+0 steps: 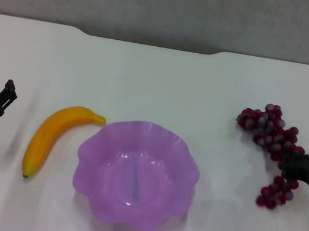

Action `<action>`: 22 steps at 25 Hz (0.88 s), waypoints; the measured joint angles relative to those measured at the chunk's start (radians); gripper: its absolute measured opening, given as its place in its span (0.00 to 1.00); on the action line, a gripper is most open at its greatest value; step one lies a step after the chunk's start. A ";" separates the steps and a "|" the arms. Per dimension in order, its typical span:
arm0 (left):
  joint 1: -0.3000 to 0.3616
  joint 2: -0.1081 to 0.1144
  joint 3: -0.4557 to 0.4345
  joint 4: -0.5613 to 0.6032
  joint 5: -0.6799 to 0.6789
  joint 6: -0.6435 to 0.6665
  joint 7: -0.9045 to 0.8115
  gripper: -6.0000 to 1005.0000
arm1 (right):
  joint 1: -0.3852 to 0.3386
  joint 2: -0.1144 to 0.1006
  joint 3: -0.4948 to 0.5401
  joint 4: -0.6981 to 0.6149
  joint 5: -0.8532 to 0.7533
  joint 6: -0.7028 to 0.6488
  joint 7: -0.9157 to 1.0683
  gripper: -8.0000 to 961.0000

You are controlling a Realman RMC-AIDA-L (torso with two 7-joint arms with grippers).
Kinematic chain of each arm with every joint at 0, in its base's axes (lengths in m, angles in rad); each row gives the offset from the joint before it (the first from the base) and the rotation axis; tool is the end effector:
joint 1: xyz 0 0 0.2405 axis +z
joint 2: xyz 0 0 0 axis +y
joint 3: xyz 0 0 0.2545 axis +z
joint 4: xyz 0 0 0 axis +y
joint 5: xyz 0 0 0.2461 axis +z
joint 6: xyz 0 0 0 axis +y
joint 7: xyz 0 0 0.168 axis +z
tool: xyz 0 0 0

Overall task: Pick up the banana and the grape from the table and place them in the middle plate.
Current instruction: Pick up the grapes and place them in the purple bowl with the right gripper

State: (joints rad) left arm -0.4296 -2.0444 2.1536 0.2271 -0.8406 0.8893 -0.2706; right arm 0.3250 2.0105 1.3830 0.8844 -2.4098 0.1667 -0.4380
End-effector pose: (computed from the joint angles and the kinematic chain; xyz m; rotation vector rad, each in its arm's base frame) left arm -0.3844 0.3856 -0.0311 -1.4946 -0.8613 -0.6339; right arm 0.3307 0.4243 -0.0539 -1.9242 0.8885 0.0662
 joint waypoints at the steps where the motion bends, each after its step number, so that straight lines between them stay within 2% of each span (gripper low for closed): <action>1: 0.000 0.000 0.000 0.000 0.000 0.000 -0.001 0.89 | -0.006 -0.001 -0.002 0.013 0.000 -0.002 0.000 0.24; 22: 0.002 -0.001 0.000 -0.006 -0.003 -0.001 -0.002 0.89 | -0.047 -0.005 -0.023 0.206 -0.014 -0.056 -0.068 0.24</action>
State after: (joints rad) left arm -0.4272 -2.0455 2.1536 0.2206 -0.8432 0.8881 -0.2727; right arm 0.2778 2.0052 1.3596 1.0906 -2.4237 0.1103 -0.5055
